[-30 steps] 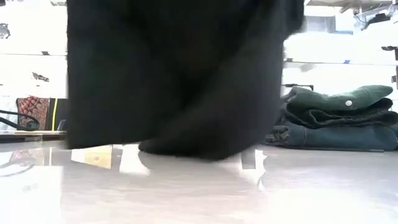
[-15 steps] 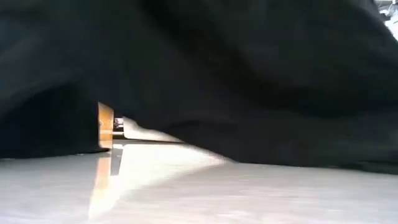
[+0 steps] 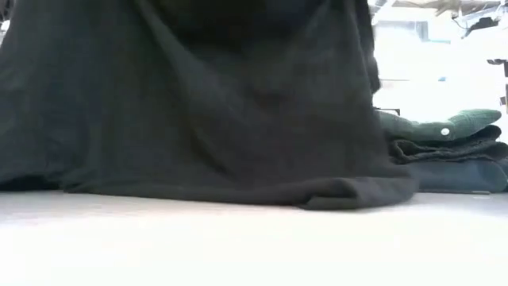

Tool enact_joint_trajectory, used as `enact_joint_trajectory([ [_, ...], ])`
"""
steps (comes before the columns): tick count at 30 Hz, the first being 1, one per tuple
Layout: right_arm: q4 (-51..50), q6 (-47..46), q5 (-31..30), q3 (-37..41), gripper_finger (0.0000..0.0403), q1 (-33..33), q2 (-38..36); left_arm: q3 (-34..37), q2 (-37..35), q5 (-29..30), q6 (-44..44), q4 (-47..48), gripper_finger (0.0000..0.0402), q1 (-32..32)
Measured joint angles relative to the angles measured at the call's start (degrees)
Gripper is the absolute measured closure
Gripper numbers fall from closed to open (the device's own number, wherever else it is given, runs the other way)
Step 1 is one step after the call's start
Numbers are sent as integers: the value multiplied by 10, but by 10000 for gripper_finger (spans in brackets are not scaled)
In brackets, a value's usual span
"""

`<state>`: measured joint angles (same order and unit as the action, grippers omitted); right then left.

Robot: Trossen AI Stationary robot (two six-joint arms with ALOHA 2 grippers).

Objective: Fold laundry
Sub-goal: Fold the black shirt

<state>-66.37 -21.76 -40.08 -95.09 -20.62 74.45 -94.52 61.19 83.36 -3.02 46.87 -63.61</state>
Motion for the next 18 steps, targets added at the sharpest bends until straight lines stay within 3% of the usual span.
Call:
enact_joint_trajectory([
  [4, -24, -70, 225, 44, 382, -53, 22, 8, -16, -213, -238, 190, 401, 3],
  [6, 2, -82, 288, 68, 381, -101, 40, 33, -12, -270, -264, 204, 401, 7],
  [8, 25, -101, 326, 81, 380, -152, 59, 64, -9, -321, -243, 159, 401, 7],
  [11, 44, -156, 329, 79, 382, -221, 72, 103, -5, -442, -170, 38, 401, 4],
  [14, 106, -162, 292, 66, 383, -274, 73, 110, 10, -554, -32, -118, 401, 2],
  [16, 118, -127, 253, 46, 383, -291, 72, 104, 21, -592, 64, -173, 401, 2],
  [18, 114, -85, 216, 16, 383, -293, 65, 85, 23, -581, 136, -196, 401, 2],
])
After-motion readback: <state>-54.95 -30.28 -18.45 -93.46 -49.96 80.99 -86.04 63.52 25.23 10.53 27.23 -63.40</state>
